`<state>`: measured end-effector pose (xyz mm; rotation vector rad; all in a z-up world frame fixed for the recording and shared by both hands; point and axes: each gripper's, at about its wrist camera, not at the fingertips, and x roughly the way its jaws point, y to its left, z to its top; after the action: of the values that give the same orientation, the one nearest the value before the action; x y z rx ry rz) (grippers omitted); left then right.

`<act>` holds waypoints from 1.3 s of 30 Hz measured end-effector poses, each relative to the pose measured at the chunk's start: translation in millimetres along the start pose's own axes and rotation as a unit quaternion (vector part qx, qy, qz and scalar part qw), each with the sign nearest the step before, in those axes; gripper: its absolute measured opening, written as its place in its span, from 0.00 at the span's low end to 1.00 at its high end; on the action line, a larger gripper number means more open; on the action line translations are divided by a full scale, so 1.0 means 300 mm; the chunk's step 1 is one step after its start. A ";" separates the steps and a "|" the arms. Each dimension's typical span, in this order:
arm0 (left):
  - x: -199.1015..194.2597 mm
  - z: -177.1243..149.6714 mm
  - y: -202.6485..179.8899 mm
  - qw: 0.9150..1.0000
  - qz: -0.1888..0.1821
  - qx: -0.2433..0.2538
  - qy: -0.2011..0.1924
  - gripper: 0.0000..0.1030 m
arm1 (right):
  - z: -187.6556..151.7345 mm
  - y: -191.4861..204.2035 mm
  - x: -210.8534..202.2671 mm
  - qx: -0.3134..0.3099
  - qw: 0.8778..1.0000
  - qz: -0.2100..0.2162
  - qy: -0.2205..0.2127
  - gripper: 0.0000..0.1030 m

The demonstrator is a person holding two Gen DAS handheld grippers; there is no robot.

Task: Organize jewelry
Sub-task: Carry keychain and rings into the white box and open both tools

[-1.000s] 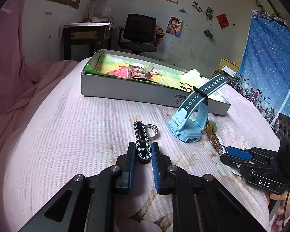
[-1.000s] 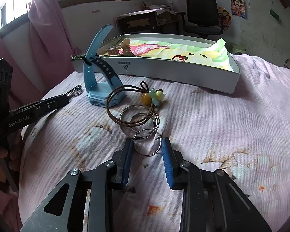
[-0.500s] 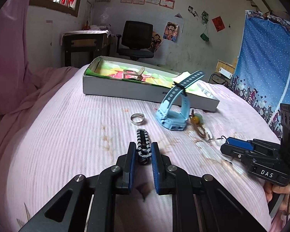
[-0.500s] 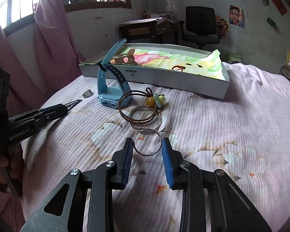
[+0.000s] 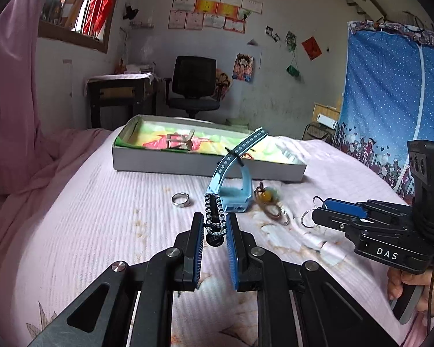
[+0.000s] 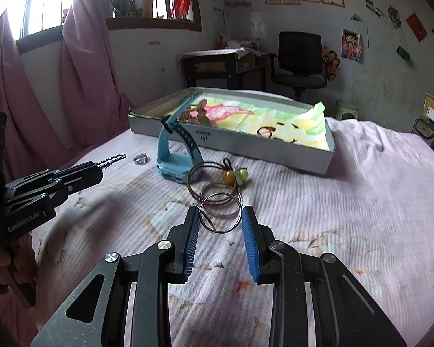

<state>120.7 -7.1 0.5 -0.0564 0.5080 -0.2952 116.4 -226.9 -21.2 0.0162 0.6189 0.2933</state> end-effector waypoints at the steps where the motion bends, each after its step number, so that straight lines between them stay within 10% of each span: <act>1: -0.007 0.004 -0.001 1.000 -0.003 -0.003 -0.003 0.14 | 0.004 0.001 -0.003 -0.001 1.000 0.000 -0.003 0.26; 19: 0.087 0.272 0.061 0.998 0.009 -0.029 -0.048 0.14 | 0.231 -0.043 0.075 0.018 0.997 0.001 -0.070 0.26; 39: 0.516 0.351 0.078 0.993 -0.007 -0.053 0.105 0.14 | 0.327 -0.153 0.372 0.063 0.997 -0.051 -0.013 0.26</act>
<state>307.2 -32.0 16.7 -0.1333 0.7328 -0.2884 271.3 -233.1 -9.3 0.1101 0.6090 0.1552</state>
